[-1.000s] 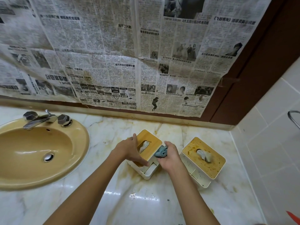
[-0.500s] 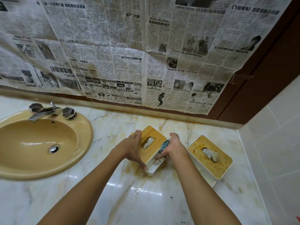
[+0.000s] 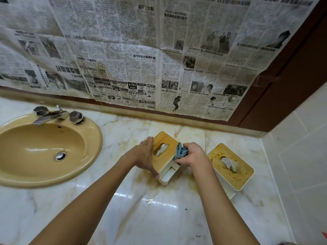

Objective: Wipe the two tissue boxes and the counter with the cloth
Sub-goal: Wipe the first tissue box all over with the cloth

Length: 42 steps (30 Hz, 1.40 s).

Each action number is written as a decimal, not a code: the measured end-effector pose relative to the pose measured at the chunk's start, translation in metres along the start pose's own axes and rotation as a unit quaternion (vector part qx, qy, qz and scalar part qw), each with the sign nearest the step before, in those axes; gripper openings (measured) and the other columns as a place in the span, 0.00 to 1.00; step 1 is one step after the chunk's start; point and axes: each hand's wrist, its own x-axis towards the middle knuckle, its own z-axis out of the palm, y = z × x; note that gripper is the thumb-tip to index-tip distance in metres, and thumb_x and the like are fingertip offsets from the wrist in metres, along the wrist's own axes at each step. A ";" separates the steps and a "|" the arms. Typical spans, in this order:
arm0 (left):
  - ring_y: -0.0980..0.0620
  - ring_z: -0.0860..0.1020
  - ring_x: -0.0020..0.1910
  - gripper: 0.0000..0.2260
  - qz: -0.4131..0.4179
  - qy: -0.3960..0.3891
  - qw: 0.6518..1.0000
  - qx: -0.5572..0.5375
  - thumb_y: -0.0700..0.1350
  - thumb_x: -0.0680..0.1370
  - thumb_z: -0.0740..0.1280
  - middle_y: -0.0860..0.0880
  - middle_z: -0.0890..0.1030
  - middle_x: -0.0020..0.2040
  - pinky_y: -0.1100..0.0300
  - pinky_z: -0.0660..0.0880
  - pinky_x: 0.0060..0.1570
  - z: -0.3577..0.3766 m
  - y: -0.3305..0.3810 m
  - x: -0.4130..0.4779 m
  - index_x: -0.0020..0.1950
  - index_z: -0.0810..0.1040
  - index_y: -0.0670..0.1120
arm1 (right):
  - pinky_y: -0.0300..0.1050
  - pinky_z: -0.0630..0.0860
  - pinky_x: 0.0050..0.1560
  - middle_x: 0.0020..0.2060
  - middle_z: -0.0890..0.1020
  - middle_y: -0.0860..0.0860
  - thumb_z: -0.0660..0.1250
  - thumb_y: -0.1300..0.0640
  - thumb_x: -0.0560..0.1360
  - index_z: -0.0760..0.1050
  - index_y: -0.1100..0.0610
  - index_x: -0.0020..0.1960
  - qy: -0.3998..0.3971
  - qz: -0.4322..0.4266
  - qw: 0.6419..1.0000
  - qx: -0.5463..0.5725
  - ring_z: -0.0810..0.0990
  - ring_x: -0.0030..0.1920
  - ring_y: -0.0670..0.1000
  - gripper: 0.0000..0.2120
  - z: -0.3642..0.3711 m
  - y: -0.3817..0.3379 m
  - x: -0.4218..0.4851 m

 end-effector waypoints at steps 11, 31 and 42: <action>0.41 0.52 0.83 0.77 -0.018 -0.004 0.999 -0.036 0.67 0.55 0.84 0.47 0.46 0.84 0.45 0.61 0.79 0.004 0.000 0.001 0.82 0.31 0.47 | 0.60 0.74 0.62 0.59 0.75 0.64 0.58 0.69 0.81 0.70 0.67 0.59 0.041 -0.050 0.978 -0.201 0.79 0.60 0.63 0.07 -0.001 0.008 0.002; 0.42 0.39 0.84 0.73 -0.017 0.011 0.998 -0.056 0.67 0.60 0.82 0.49 0.38 0.85 0.45 0.53 0.82 0.006 0.005 -0.003 0.83 0.32 0.45 | 0.46 0.71 0.42 0.45 0.76 0.53 0.68 0.63 0.71 0.78 0.51 0.56 0.083 -0.441 0.516 -0.730 0.75 0.51 0.56 0.15 -0.049 0.031 0.001; 0.49 0.52 0.83 0.72 0.020 0.048 0.997 -0.054 0.68 0.58 0.82 0.50 0.46 0.86 0.49 0.62 0.78 0.011 -0.005 -0.001 0.84 0.38 0.47 | 0.44 0.77 0.32 0.48 0.80 0.57 0.65 0.56 0.75 0.73 0.57 0.59 -0.008 -0.212 0.590 -0.779 0.79 0.34 0.51 0.14 -0.029 0.010 0.009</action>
